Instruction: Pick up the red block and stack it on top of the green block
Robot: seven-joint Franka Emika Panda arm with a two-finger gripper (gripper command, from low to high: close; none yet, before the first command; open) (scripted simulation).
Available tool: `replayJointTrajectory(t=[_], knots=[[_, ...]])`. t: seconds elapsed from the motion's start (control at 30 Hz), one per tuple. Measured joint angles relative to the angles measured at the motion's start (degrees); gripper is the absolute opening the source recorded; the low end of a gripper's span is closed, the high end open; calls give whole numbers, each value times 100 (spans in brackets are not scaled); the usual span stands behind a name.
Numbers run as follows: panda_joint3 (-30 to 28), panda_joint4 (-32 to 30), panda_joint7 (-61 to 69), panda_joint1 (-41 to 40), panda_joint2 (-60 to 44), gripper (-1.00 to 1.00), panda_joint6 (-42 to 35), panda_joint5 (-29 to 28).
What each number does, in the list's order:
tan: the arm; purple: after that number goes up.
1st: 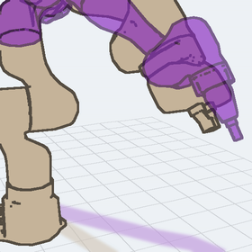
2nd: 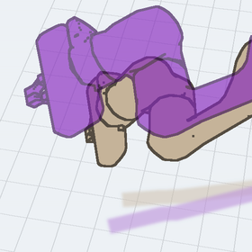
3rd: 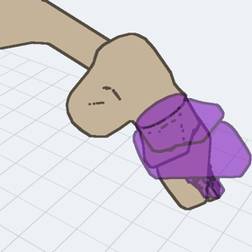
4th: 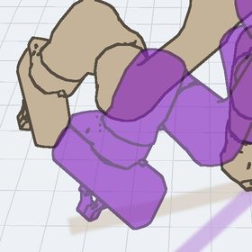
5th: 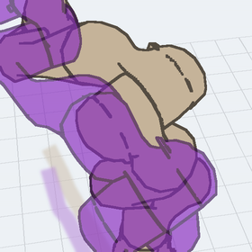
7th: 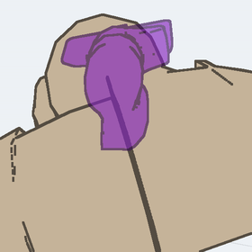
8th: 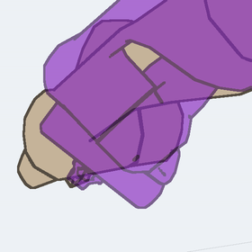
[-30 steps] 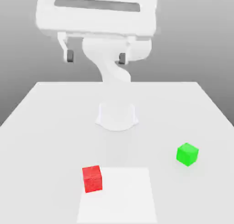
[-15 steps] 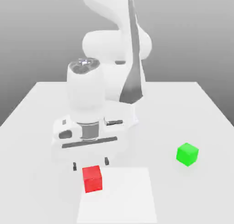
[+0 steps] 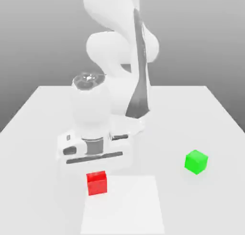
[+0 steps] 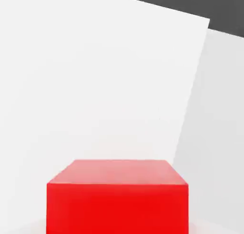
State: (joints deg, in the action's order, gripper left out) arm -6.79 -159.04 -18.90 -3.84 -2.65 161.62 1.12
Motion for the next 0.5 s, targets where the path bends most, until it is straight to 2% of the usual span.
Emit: replayJointTrajectory(t=[0.27, 0.5], knots=[[866, -286, -71, 1452, 829, -100, -492, 343], [1869, -558, -164, 2666, 1371, -100, -757, 654]])
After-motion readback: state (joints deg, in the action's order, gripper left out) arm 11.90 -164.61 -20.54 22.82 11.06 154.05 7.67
